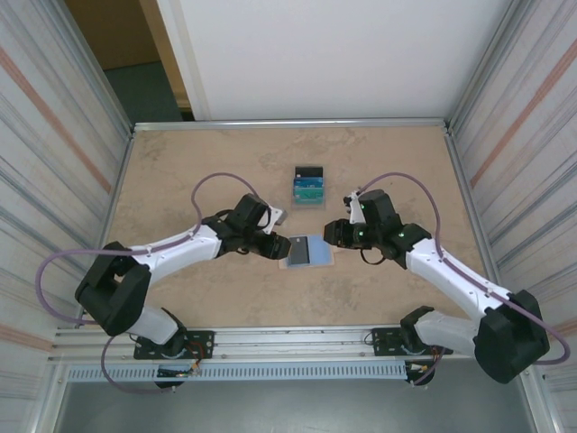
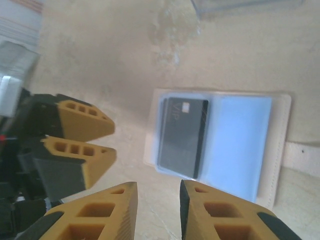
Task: Take the credit cards out of the card holder
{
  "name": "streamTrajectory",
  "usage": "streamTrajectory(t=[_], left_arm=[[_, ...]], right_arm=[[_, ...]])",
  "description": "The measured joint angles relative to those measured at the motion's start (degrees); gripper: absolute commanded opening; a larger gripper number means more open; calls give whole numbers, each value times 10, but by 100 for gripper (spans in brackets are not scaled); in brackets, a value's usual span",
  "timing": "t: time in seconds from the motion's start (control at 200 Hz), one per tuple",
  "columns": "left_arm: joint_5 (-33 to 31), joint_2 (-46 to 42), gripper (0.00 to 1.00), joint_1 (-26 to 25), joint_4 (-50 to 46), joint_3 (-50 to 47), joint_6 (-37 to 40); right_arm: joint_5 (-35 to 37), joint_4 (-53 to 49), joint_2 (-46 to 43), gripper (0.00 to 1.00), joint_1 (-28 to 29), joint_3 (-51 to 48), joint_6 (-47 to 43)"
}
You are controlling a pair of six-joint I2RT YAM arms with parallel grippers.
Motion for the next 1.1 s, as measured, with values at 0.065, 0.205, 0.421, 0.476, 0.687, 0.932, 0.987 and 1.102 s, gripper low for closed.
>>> streamTrajectory(t=[0.065, 0.205, 0.421, 0.476, 0.687, 0.932, 0.987, 1.102], left_arm=[[-2, 0, 45, -2, 23, -18, -10], [0, 16, 38, -2, 71, -46, -33], [-2, 56, 37, -2, 115, -47, -40], [-6, 65, 37, -3, 115, -43, -38], [-12, 91, 34, -8, 115, -23, -28], [-38, 102, 34, -20, 99, -8, -9], [-47, 104, 34, -23, 89, 0, -3], [-70, 113, 34, -31, 69, 19, 10]], right_arm=[[-4, 3, 18, 28, 0, -6, 6], [-20, 24, 57, 27, 0, -28, 21], [-45, 67, 120, 25, 0, -38, 41], [-52, 80, 137, 24, 0, -38, 46], [-75, 125, 208, 22, 0, -38, 54], [-89, 155, 250, 21, 0, -36, 64], [-90, 161, 255, 21, -1, -34, 64], [-92, 180, 265, 20, -3, -33, 66]])
